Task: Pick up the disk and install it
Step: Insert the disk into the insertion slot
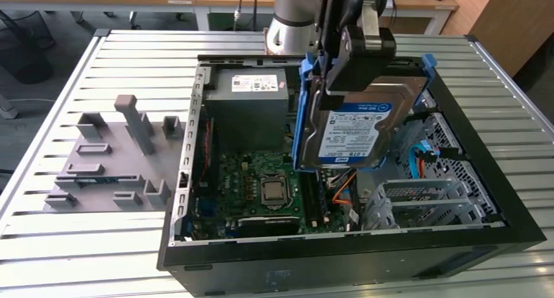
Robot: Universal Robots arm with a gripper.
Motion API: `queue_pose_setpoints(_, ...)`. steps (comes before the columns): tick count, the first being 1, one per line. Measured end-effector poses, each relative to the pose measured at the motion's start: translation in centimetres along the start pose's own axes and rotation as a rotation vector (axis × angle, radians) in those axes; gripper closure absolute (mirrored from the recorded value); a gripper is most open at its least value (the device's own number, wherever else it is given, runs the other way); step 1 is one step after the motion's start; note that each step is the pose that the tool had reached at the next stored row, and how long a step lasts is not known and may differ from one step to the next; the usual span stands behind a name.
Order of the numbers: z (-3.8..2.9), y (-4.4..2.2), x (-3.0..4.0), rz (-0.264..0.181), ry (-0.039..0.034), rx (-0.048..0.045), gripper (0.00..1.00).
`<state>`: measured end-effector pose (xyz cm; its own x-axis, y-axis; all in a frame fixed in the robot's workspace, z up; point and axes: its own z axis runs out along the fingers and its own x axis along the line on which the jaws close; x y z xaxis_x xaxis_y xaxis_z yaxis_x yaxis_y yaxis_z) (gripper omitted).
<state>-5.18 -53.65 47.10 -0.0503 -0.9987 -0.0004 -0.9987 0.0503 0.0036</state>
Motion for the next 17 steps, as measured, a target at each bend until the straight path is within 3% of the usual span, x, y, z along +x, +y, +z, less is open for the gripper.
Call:
queue_pose_setpoints(6,0.06,-0.18,0.69,0.000,0.0054,0.0003,0.63)
queue_pose_setpoints(13,0.12,-1.69,0.91,0.000,0.0071,0.0004,0.63)
queue_pose_setpoints(17,0.16,-1.93,0.93,0.000,0.0094,0.0005,0.63)
